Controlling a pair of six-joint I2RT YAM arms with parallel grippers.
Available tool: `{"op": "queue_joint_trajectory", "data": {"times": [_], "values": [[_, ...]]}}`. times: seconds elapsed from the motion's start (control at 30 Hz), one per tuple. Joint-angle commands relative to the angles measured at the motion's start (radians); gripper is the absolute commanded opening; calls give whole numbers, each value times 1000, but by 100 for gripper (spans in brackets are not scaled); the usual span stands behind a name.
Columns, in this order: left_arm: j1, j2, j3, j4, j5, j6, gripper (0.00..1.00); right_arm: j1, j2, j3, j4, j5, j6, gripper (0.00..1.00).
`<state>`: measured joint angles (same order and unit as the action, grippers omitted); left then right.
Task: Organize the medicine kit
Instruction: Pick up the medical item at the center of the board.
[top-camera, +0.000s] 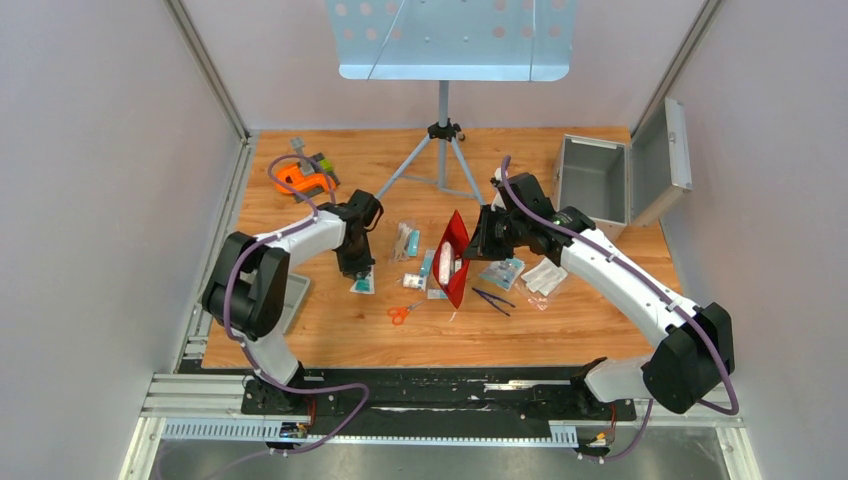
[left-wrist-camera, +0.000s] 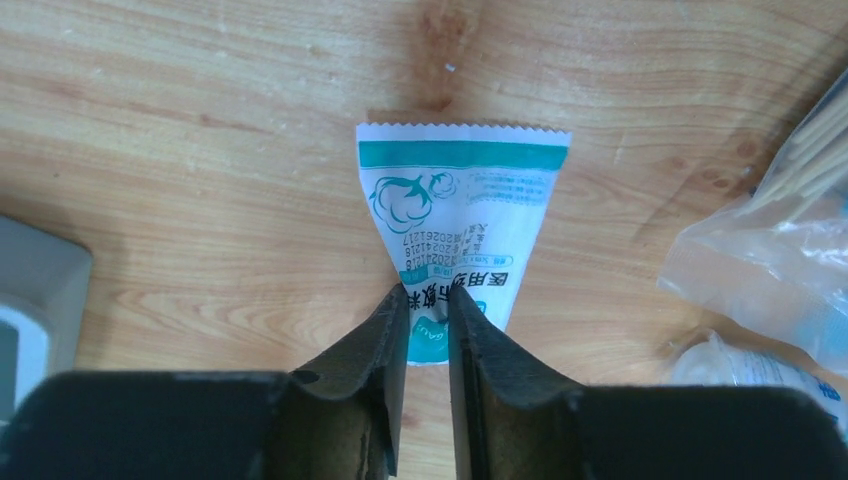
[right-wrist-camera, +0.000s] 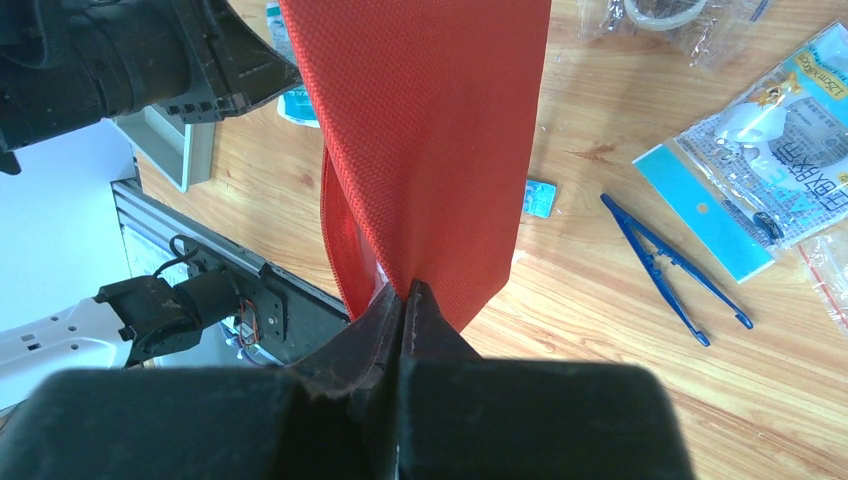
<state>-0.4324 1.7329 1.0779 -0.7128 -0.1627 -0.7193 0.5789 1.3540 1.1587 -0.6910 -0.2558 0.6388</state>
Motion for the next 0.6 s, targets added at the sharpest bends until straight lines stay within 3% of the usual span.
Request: {"op": "queue_joint_trajectory", "data": {"times": [0.0,0.37,0.57], "values": [[0,-105,14,-52,-41,-5,25,-5,-23,13,47,-7,15,0],[0,-225,101,-128,-16,32,15,-5,-20,18,53,-13,15,0],[-1,-321,193,-121,141,91,14,-5,-21,13,54,-13,19,0]]}}
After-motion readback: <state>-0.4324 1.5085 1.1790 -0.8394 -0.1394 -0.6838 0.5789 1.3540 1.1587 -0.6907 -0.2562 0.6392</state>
